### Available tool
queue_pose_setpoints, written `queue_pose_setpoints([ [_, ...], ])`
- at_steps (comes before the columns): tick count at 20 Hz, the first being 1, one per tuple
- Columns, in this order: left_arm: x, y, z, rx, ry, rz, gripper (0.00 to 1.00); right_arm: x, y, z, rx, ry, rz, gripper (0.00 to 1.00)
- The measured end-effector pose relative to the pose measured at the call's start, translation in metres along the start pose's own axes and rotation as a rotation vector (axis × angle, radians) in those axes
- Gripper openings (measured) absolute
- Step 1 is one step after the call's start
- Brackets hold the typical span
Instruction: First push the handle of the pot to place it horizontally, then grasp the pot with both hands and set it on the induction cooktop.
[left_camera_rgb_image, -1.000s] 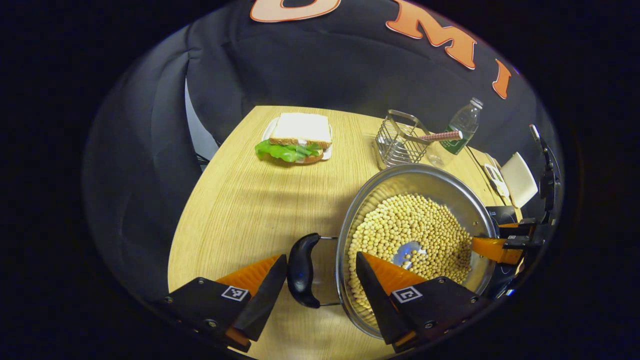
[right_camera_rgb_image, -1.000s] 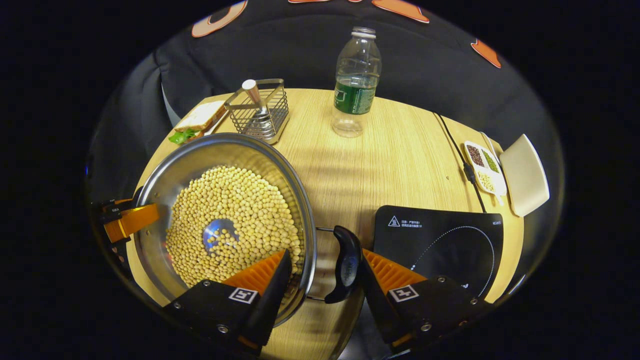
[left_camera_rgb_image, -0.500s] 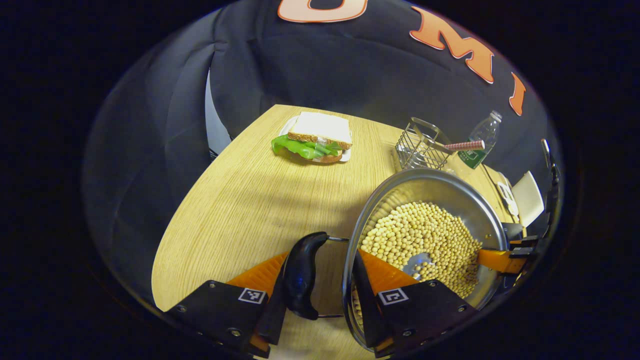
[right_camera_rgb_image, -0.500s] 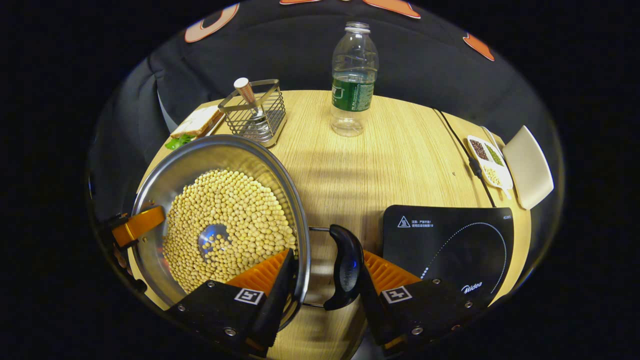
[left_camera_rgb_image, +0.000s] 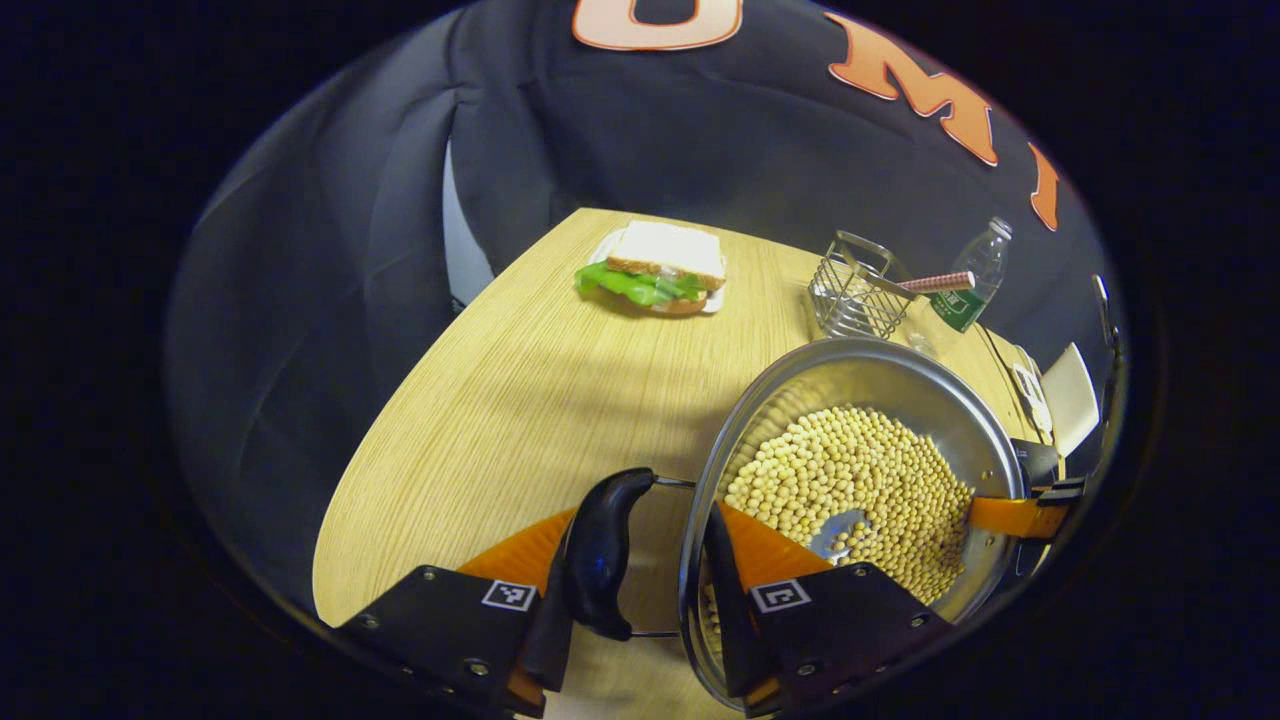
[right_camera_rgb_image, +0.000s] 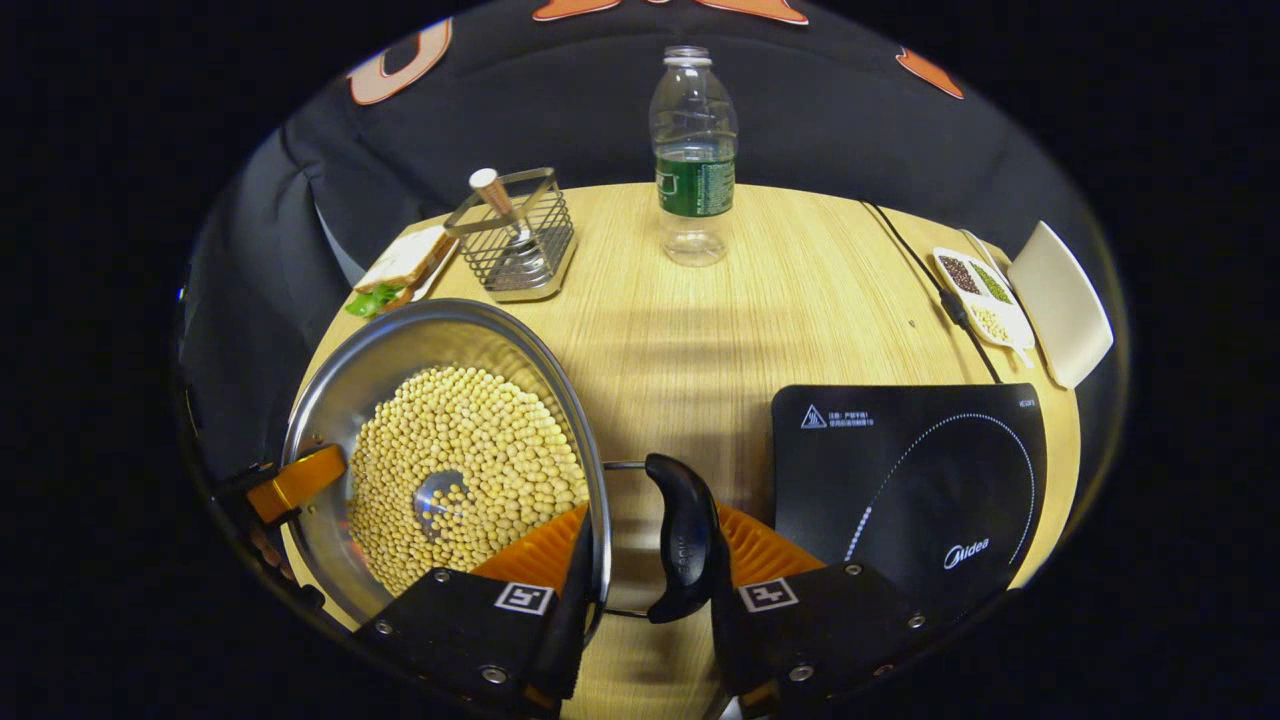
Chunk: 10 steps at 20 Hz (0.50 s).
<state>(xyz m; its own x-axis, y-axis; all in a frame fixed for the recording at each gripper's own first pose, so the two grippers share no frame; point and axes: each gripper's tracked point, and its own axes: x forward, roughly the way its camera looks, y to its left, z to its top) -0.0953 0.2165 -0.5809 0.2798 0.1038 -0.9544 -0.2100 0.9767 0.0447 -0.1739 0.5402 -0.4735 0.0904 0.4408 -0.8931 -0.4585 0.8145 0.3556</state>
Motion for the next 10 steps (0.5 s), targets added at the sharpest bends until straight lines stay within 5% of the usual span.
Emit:
queue_pose_setpoints([
  [10, -0.055, -0.022, 0.035, 0.073, -0.117, 0.018, 0.61, -0.012, -0.023, 0.004, 0.018, -0.081, 0.036, 0.52],
])
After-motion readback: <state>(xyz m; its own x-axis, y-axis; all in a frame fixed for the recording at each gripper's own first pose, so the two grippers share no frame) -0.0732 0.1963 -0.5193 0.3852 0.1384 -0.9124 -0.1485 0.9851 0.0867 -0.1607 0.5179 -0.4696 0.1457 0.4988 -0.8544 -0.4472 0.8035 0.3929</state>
